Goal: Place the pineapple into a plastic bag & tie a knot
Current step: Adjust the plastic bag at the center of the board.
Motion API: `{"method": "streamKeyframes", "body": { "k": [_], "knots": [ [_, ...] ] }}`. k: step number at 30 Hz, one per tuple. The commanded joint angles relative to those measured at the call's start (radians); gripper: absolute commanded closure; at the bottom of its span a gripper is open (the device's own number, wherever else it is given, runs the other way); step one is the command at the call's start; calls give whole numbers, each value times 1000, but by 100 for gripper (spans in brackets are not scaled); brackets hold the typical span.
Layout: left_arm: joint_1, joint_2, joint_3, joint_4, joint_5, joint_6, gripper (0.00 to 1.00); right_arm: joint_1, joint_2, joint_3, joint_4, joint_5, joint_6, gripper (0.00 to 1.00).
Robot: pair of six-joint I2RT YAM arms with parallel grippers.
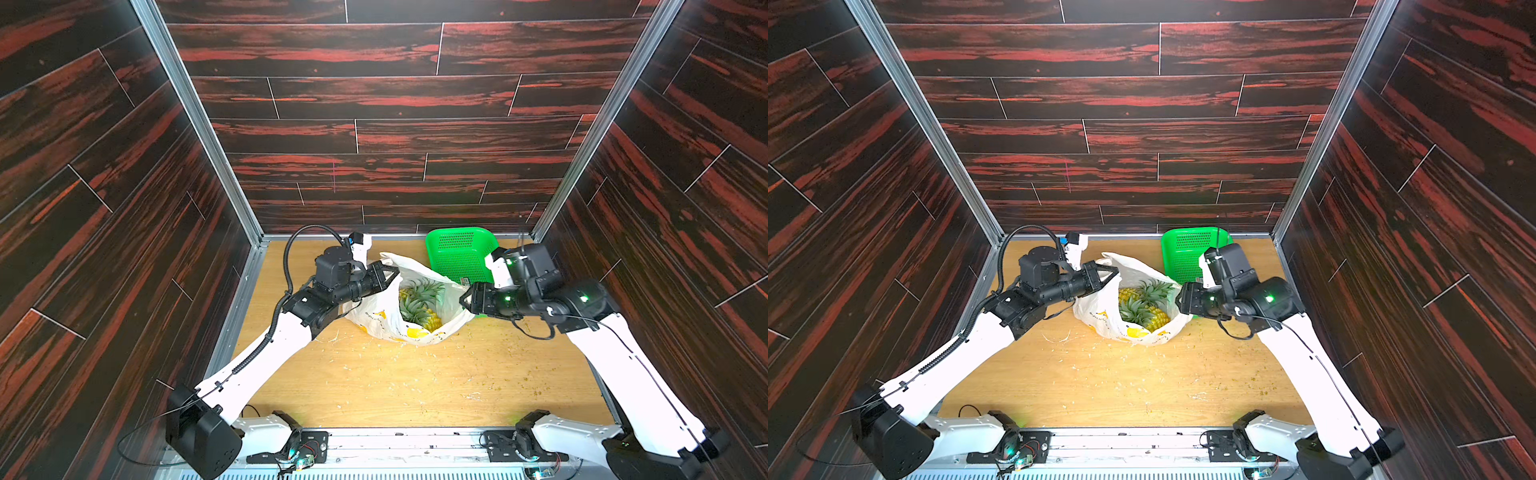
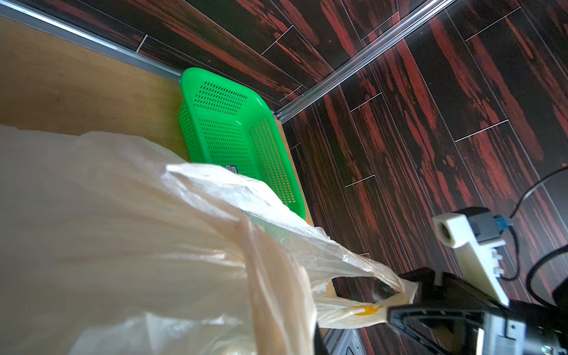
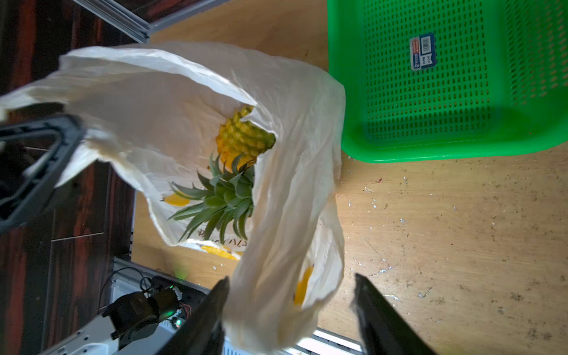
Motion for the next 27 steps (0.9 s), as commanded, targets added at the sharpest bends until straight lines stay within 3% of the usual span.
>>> {"method": "streamKeyframes", "body": {
  "k": [1,3,6,7,12,16,18,21,23,25,27],
  "knots": [
    [1,-68,2,1,-33,25,100,-2,-9,-39,37,80,-14,44],
    [2,-81,-5,9,-40,26,100,-1,-4,-54,86,95,-37,58],
    [1,-86,6,23,-35,34,100,-1,11,-32,146,72,-68,97],
    [2,-88,12,31,-33,37,100,-1,13,-17,159,61,-78,100],
    [2,-101,96,50,34,133,100,-1,-3,134,247,51,-198,100],
    [2,-105,198,-16,144,265,100,-1,-17,212,460,-46,-284,100],
    [2,-97,233,-136,106,328,100,-2,-7,226,606,-140,-292,100],
    [5,-45,265,-306,-84,316,100,-1,45,214,816,-304,-224,100],
    [8,13,292,-342,-25,286,100,-1,97,230,869,-402,-169,100],
    [8,49,314,-324,90,241,100,-3,139,280,815,-350,-172,100],
    [9,38,309,-260,193,204,100,-4,155,313,722,-179,-222,100]
  ]
}}
